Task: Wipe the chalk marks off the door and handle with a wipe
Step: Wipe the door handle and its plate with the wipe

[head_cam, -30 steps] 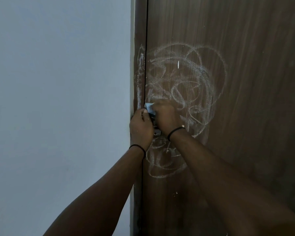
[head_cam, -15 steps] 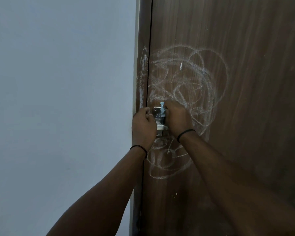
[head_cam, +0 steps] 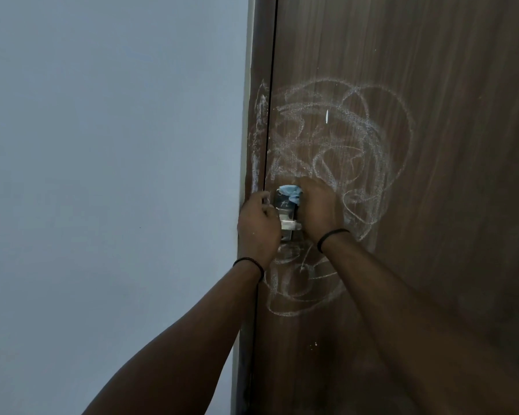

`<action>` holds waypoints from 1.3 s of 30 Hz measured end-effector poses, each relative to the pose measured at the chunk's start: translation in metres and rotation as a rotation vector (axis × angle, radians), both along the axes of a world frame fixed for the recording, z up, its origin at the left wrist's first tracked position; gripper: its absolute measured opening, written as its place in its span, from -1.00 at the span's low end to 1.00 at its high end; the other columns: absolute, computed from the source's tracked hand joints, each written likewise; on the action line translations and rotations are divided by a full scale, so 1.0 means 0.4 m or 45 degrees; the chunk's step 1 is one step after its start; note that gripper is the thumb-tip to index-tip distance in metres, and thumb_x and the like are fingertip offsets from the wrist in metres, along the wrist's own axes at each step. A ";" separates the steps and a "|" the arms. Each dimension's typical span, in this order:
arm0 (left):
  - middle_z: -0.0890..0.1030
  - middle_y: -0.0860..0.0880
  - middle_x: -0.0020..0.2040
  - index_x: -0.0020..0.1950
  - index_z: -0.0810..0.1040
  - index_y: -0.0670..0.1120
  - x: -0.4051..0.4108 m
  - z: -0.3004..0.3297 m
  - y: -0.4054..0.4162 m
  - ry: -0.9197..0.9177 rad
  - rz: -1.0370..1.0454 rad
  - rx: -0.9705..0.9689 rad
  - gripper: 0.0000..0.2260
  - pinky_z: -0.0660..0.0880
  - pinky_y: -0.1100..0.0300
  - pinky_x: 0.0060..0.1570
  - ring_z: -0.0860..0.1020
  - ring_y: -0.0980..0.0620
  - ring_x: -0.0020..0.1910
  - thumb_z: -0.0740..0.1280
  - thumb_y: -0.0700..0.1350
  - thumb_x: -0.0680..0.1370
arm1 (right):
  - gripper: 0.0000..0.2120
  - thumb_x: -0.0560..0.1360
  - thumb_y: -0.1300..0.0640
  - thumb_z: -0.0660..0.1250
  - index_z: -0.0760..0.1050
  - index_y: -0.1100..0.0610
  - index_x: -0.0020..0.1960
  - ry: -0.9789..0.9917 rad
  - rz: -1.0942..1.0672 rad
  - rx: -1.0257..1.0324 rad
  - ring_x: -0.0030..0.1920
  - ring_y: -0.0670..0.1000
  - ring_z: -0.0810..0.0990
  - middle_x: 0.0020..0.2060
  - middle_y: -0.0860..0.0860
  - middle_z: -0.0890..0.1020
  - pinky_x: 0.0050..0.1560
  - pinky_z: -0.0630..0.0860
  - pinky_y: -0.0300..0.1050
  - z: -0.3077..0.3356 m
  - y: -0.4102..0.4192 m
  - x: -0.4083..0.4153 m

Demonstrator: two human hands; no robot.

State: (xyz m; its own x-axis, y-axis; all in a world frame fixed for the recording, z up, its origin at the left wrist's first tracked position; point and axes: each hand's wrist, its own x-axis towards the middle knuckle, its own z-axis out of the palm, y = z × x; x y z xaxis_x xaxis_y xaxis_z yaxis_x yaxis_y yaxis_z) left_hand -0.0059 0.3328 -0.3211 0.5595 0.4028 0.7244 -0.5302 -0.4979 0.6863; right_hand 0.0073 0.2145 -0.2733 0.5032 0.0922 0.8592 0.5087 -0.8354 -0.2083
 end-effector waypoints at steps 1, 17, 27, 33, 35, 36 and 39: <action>0.46 0.32 -0.19 0.19 0.54 -0.04 -0.001 0.001 0.000 0.005 0.006 -0.001 -0.74 0.32 0.65 -0.22 0.44 0.54 -0.09 0.18 -0.22 0.57 | -0.83 0.42 0.39 0.32 0.58 0.19 -0.07 0.014 -0.020 -0.024 -0.20 0.08 0.55 -0.18 0.11 0.58 -0.28 0.39 -0.16 -0.001 -0.001 0.001; 0.55 0.09 -0.17 0.13 0.49 0.00 -0.019 -0.015 -0.008 0.063 -0.009 0.021 -0.75 0.42 0.43 -0.24 0.53 0.20 -0.19 0.16 -0.28 0.59 | -0.88 0.49 0.32 0.27 0.58 0.19 -0.10 -0.143 0.069 -0.018 -0.25 -0.12 0.51 -0.26 -0.01 0.58 -0.21 0.50 -0.20 0.003 0.003 -0.010; 0.55 0.11 -0.12 0.20 0.48 -0.01 -0.015 -0.017 -0.008 0.080 0.017 -0.006 -0.75 0.38 0.44 -0.23 0.53 0.19 -0.17 0.15 -0.24 0.59 | -0.84 0.37 0.42 0.32 0.59 0.20 -0.18 -0.104 0.108 -0.281 -0.19 0.08 0.52 -0.24 0.10 0.63 -0.19 0.50 -0.08 0.006 0.001 0.013; 0.47 0.21 -0.20 0.15 0.48 0.00 -0.019 -0.013 -0.013 0.066 0.048 -0.010 -0.75 0.34 0.45 -0.28 0.50 0.28 -0.19 0.15 -0.25 0.57 | -0.81 0.44 0.41 0.28 0.61 0.25 -0.04 0.005 0.090 -0.292 -0.14 0.13 0.56 -0.14 0.16 0.59 -0.16 0.52 -0.02 0.032 0.036 0.013; 0.49 0.18 -0.18 0.09 0.47 0.02 -0.021 -0.016 -0.016 0.056 0.037 -0.006 -0.77 0.38 0.38 -0.27 0.51 0.24 -0.19 0.15 -0.26 0.57 | -0.82 0.45 0.39 0.28 0.60 0.26 -0.01 0.039 0.132 -0.399 -0.04 0.19 0.55 -0.07 0.19 0.60 -0.04 0.51 0.04 0.035 0.044 0.008; 0.50 0.17 -0.17 0.07 0.45 0.06 -0.022 -0.019 -0.015 0.062 0.029 -0.008 -0.76 0.39 0.37 -0.28 0.51 0.23 -0.19 0.15 -0.26 0.56 | -0.85 0.43 0.40 0.32 0.62 0.27 -0.06 0.015 0.170 -0.460 -0.03 0.19 0.54 -0.08 0.18 0.61 -0.04 0.52 0.06 0.026 0.045 0.005; 0.50 0.18 -0.13 0.13 0.46 0.07 -0.020 -0.030 -0.014 0.089 0.045 -0.013 -0.76 0.35 0.49 -0.30 0.49 0.28 -0.17 0.16 -0.23 0.57 | -0.88 0.41 0.39 0.37 0.65 0.23 -0.14 -0.060 0.187 -0.488 0.01 0.14 0.54 -0.06 0.13 0.63 -0.06 0.50 -0.06 -0.014 0.008 -0.008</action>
